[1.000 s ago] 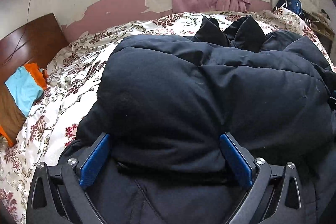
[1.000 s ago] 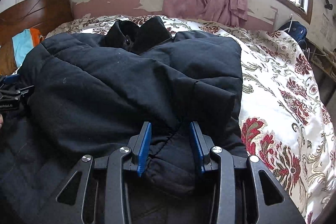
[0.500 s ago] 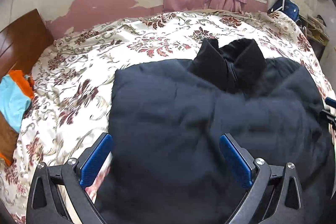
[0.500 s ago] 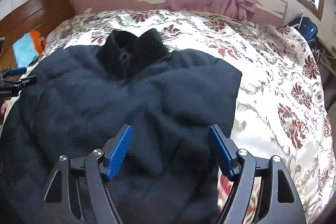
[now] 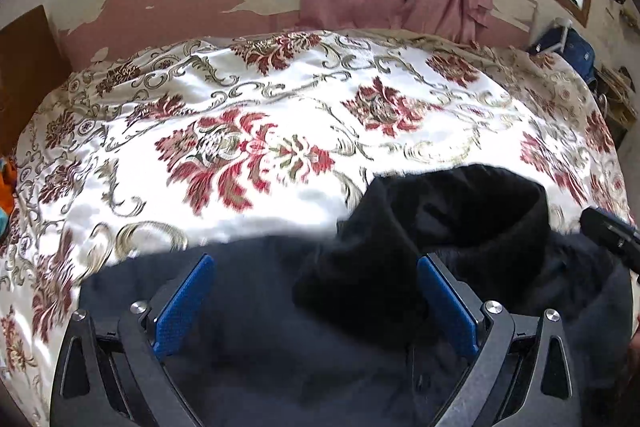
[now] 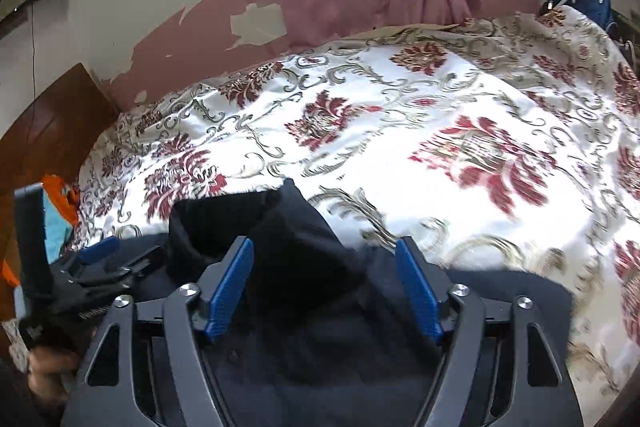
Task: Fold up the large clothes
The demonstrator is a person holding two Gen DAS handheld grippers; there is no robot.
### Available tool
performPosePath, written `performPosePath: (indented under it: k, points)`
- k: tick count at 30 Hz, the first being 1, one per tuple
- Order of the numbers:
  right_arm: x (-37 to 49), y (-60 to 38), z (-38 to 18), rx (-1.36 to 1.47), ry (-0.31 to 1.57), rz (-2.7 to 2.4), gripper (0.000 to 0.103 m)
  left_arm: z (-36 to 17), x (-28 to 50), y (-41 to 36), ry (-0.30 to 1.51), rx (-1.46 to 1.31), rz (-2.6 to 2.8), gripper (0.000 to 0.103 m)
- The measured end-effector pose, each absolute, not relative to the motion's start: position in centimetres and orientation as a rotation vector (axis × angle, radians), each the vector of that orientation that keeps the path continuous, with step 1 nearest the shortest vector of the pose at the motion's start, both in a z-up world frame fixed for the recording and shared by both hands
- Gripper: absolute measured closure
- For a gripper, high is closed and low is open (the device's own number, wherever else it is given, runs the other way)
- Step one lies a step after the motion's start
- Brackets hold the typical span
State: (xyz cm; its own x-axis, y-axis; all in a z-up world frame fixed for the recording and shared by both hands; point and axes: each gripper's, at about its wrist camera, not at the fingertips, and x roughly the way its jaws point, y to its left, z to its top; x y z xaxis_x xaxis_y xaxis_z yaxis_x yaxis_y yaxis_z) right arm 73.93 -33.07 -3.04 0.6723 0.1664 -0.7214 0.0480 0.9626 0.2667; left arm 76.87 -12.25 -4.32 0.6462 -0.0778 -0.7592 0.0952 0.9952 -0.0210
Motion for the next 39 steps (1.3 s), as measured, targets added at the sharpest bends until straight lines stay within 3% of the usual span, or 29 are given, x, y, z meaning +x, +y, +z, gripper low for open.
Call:
performPosePath:
  k: [5, 7, 9, 13, 22, 27, 39]
  points:
    - [76.4, -30.9, -4.8, 0.294, 0.881, 0.090, 0.064, -4.4, 79.1, -12.9, 0.830, -0.036, -0.135, 0.036]
    - [76.7, -30.8, -5.3, 0.280, 0.898, 0.070, 0.080, -5.0, 79.6, -13.2, 0.854, -0.057, -0.176, 0.073]
    - [76.3, -30.8, -5.4, 0.265, 0.890, 0.069, 0.087, -5.4, 79.5, -13.2, 0.872, -0.082, -0.228, 0.093]
    - [73.7, -31.3, -4.3, 0.204, 0.861, 0.084, 0.094, -4.8, 77.9, -12.2, 0.831, -0.071, -0.218, 0.097]
    - [66.8, -32.8, -2.6, 0.055, 0.800, 0.127, 0.098, -4.5, 73.5, -7.4, 0.850, -0.049, -0.220, 0.098]
    - [65.2, -32.4, -4.6, -0.036, 0.836, 0.127, 0.098, -6.2, 72.4, -6.7, 0.887, -0.064, -0.231, 0.098]
    - [65.6, -33.5, -10.0, 0.041, 0.852, 0.128, 0.099, -9.6, 72.8, -5.5, 0.949, -0.236, -0.281, 0.095]
